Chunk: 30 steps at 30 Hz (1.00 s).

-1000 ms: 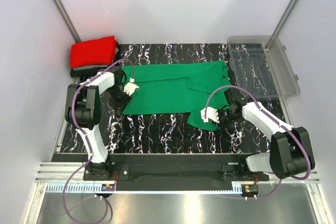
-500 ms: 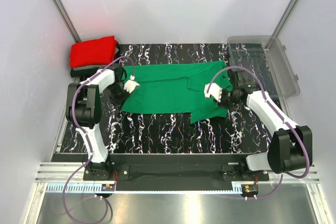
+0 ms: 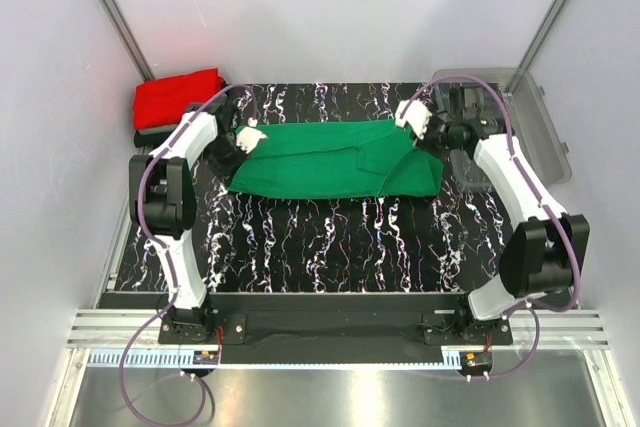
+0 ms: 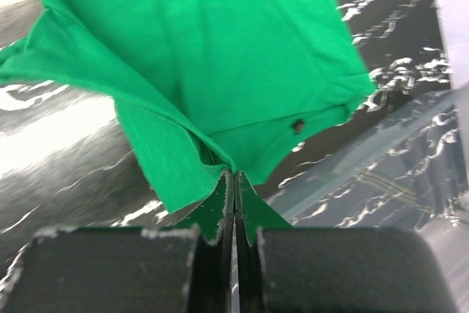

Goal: Fold and stack the t-shirts
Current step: Fold the tshirt

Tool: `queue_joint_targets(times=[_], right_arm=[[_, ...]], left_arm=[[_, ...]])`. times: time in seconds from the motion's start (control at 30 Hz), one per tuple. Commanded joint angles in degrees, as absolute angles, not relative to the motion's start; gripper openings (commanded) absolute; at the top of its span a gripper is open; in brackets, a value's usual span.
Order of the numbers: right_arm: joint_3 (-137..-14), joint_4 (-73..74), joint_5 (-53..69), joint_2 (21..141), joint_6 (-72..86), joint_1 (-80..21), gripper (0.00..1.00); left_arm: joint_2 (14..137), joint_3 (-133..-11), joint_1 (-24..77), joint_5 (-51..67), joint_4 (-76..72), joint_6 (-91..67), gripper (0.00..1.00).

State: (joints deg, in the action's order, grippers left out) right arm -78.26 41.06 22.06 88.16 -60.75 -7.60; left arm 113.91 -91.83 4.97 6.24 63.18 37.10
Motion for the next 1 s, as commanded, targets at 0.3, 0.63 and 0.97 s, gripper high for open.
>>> queue_joint_targets(times=[0.3, 0.63, 0.97], right_arm=[[-96.93, 33.14, 19.43, 106.33, -52.56, -5.98, 0.00], [-108.81, 32.35, 18.37, 117.86, -49.75, -5.98, 0.00], [-115.12, 31.38, 17.49, 123.30, -49.39, -5.98, 0.00]], left_arm=[[124.27, -105.64, 3.60, 3.16, 65.65, 39.29, 0.00], [127.88, -113.64, 3.16, 2.20, 66.53, 38.94, 0.00], [132.10, -121.02, 3.25, 1.06, 67.59, 38.32, 0.00]])
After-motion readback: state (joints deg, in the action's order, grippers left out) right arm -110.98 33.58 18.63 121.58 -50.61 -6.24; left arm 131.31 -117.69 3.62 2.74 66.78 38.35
